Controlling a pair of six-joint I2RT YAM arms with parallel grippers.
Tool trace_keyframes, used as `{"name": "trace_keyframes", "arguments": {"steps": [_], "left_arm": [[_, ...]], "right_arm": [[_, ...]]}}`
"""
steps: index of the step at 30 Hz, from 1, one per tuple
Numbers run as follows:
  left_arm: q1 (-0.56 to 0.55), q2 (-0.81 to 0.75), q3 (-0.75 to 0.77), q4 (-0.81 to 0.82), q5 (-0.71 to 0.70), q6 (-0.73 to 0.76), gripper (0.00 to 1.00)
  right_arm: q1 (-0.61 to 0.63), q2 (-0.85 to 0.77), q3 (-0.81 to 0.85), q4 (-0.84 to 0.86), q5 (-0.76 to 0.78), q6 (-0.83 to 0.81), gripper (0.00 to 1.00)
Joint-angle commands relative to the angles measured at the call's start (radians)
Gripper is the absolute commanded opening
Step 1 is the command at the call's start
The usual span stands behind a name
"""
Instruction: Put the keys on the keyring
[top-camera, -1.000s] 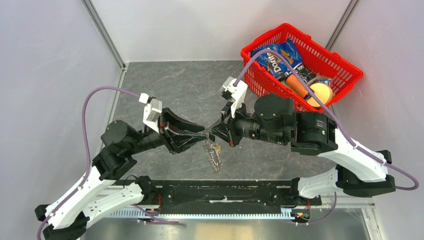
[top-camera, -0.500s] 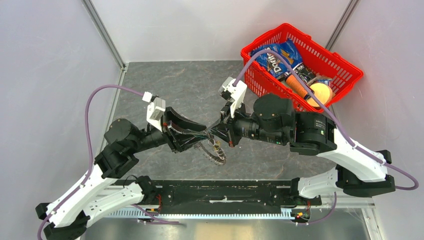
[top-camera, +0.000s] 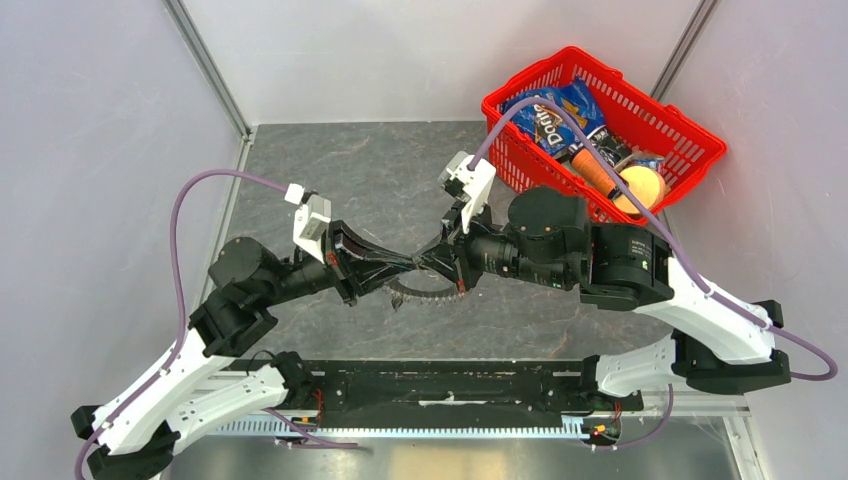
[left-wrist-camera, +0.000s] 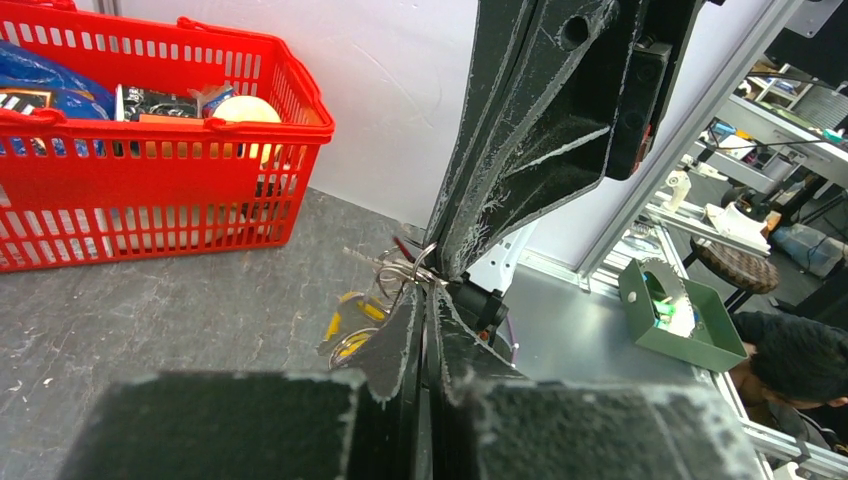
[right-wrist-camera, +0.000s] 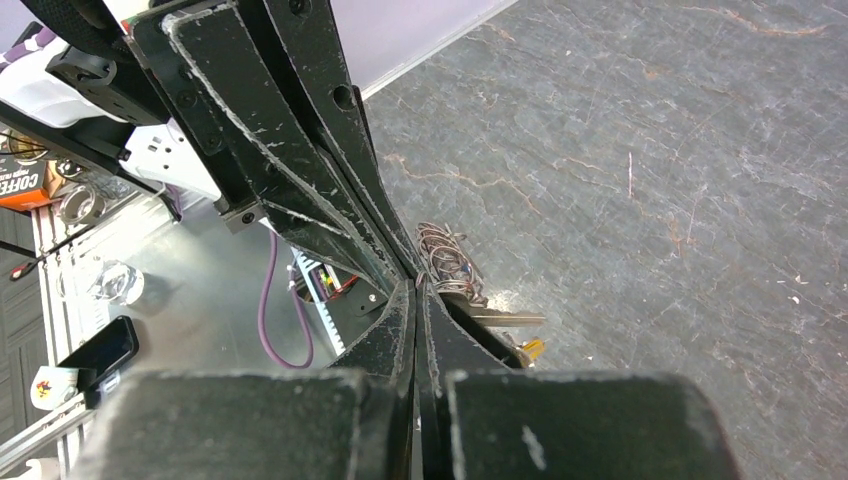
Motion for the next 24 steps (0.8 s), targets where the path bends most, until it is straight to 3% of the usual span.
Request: {"name": "trace_keyframes", "arguments": {"steps": [1, 24], "left_arm": [[0.000, 0.003, 0.014, 0.035, -0.004, 0.015, 0.03], [0.000, -0.065, -0.042, 0.228, 0.270, -0.021, 0.02]], "right_arm": [[0.002, -0.026, 0.004, 0.098, -0.015, 0.014, 0.00], [0.001, -0.126, -0.121, 0.172, -0.036, 0.029, 0.00]]}}
